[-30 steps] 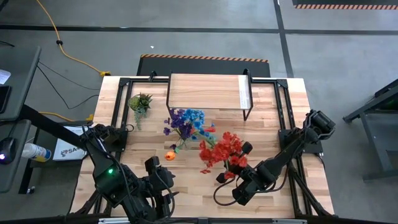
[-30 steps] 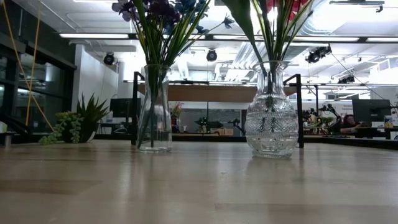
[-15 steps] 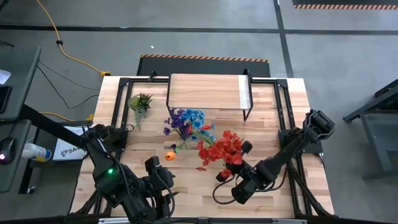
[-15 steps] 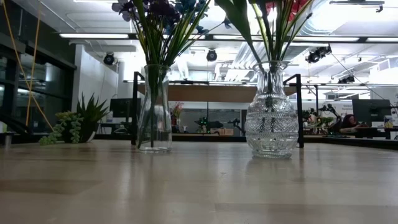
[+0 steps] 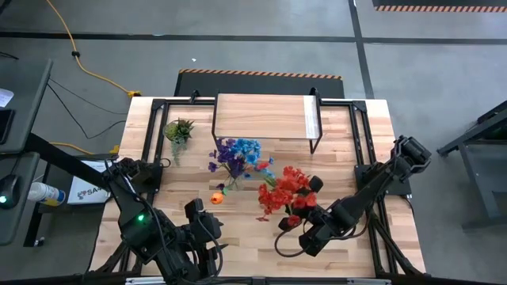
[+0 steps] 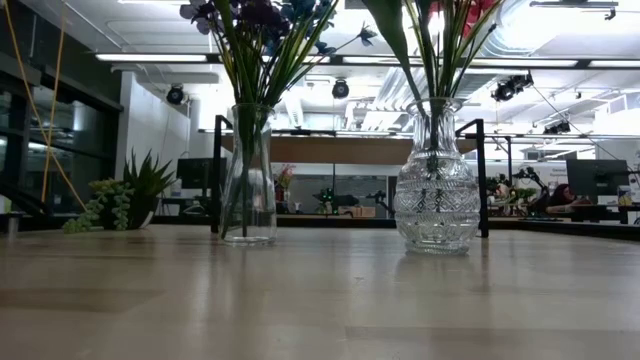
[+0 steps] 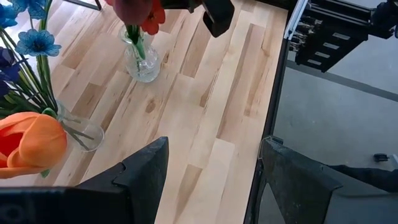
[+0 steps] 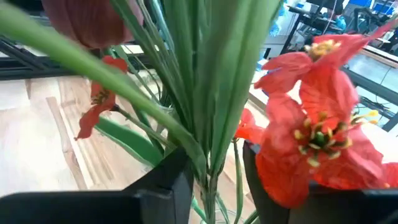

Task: Pick and place flowers into a vace then onto a shelf
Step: Put the red flower into the right transparent crystal vase

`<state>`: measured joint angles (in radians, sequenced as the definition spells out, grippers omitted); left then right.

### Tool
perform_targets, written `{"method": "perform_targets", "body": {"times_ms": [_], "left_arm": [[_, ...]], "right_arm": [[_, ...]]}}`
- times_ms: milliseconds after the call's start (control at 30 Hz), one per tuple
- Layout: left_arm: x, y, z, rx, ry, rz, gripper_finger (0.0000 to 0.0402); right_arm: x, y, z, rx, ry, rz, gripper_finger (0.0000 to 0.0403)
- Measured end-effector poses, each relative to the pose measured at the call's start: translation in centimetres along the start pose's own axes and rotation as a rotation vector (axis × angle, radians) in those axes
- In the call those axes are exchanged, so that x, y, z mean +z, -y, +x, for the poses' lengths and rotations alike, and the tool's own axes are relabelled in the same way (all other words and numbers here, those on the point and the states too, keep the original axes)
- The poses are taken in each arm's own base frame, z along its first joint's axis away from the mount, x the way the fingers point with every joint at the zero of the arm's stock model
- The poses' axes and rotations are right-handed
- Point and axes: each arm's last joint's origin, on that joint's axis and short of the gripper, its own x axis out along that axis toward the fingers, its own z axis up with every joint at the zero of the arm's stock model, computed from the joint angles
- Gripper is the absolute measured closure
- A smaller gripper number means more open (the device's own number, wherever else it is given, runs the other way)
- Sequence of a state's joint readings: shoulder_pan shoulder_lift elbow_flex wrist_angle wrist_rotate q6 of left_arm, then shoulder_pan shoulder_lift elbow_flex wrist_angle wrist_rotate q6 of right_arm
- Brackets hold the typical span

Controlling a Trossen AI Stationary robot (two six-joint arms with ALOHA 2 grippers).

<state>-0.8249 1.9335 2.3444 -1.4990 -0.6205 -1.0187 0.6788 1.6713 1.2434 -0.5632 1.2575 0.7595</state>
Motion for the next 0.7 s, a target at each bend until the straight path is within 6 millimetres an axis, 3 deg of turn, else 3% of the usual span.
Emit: {"method": "perform_targets", "body": {"times_ms": [500, 700], "left_arm": [[0.0, 0.0, 0.0, 0.0, 0.0, 0.0, 0.011], [0.0, 0.0, 0.0, 0.0, 0.001, -0.001, 0.011]], "right_arm": [[1.0, 0.7, -1.2, 0.025, 0.021, 0.013, 0.0272], [1.6, 1.3, -1.8, 0.084, -0.012, 0.004, 0.0248]]}}
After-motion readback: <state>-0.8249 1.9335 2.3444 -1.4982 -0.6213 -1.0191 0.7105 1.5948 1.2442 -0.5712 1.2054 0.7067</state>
